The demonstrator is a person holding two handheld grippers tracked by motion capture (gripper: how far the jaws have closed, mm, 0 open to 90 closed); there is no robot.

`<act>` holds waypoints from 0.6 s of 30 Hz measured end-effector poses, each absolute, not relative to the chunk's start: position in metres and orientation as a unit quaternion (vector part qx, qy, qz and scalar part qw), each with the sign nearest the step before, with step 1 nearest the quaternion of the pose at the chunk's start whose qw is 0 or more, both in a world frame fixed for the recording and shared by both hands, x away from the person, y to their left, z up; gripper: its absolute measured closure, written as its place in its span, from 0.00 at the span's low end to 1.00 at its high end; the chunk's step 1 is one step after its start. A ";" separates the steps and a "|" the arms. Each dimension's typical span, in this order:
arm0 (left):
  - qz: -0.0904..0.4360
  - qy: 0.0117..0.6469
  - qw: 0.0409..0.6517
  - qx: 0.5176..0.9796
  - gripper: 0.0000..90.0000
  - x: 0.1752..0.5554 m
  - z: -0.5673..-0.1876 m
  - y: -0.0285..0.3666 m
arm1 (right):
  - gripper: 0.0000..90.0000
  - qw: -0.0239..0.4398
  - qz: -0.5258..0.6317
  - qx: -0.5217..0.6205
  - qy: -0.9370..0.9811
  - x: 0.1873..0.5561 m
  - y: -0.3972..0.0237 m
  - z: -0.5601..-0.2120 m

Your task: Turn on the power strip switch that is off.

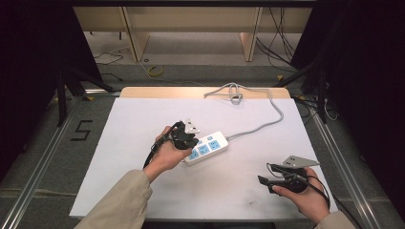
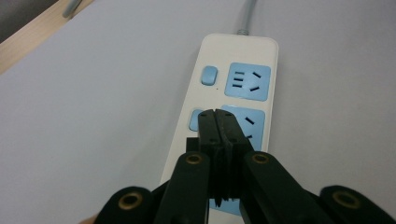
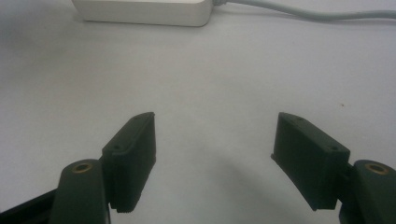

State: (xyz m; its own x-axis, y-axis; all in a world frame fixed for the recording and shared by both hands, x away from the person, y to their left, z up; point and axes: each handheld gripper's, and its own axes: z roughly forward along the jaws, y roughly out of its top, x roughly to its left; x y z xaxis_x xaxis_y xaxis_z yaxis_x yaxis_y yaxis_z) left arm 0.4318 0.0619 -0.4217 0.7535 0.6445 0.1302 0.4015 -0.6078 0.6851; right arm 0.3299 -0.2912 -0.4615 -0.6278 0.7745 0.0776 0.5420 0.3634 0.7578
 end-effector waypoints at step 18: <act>0.177 0.295 0.319 0.883 1.00 0.445 -0.418 0.045 | 0.34 0.147 0.393 0.405 0.813 0.330 -0.291 -0.462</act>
State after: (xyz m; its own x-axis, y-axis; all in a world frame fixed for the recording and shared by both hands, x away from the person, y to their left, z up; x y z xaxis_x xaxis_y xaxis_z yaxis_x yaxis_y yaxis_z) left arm 0.4453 0.0451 -0.4181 0.7628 0.6345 0.1246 0.4080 -0.6218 0.6684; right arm 0.3298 -0.2911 -0.4616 -0.6287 0.7737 0.0785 0.5424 0.3639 0.7572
